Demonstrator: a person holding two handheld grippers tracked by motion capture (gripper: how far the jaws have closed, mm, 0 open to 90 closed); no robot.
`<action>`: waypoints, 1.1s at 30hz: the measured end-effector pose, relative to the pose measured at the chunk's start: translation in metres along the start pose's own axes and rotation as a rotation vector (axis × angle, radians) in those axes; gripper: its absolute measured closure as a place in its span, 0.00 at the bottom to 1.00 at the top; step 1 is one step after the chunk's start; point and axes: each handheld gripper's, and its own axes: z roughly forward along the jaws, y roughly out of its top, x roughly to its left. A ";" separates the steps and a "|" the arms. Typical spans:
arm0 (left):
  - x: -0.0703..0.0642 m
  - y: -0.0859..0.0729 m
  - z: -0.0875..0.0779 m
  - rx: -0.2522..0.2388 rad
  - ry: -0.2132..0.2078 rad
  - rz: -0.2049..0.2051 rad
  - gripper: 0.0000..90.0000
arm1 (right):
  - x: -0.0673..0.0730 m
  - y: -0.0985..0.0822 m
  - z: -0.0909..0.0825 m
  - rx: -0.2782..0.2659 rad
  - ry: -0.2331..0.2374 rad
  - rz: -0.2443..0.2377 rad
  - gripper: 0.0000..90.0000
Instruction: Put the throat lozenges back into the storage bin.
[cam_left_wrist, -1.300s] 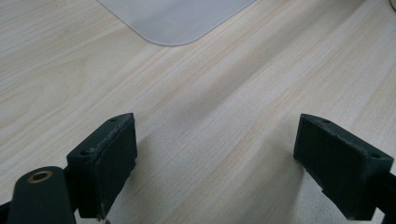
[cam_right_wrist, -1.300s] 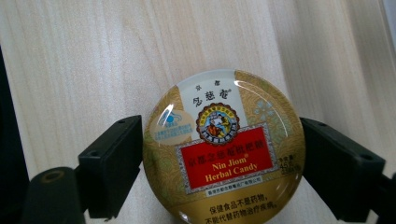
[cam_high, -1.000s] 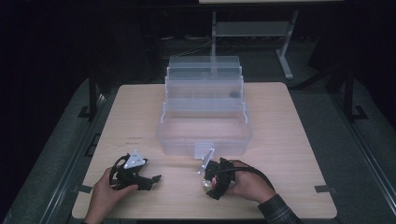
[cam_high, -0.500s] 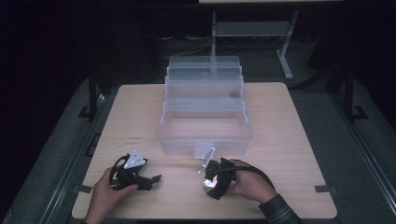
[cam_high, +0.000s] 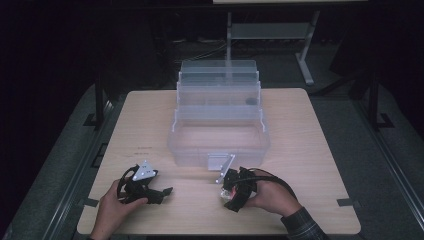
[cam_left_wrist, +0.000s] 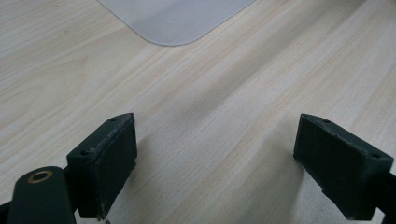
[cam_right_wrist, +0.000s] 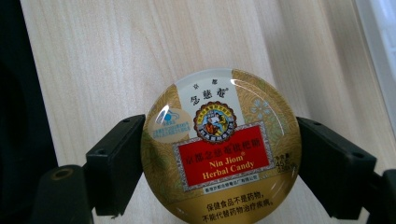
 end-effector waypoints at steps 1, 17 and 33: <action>0.000 0.000 0.000 0.000 0.000 0.000 0.14 | 0.000 0.000 -0.001 0.003 -0.001 -0.001 0.22; 0.000 0.000 0.000 0.001 0.000 0.000 0.14 | -0.005 -0.007 -0.021 -0.026 -0.018 0.021 0.22; 0.000 0.000 0.000 -0.001 0.000 -0.003 0.14 | -0.008 -0.012 -0.042 -0.050 -0.035 0.039 0.22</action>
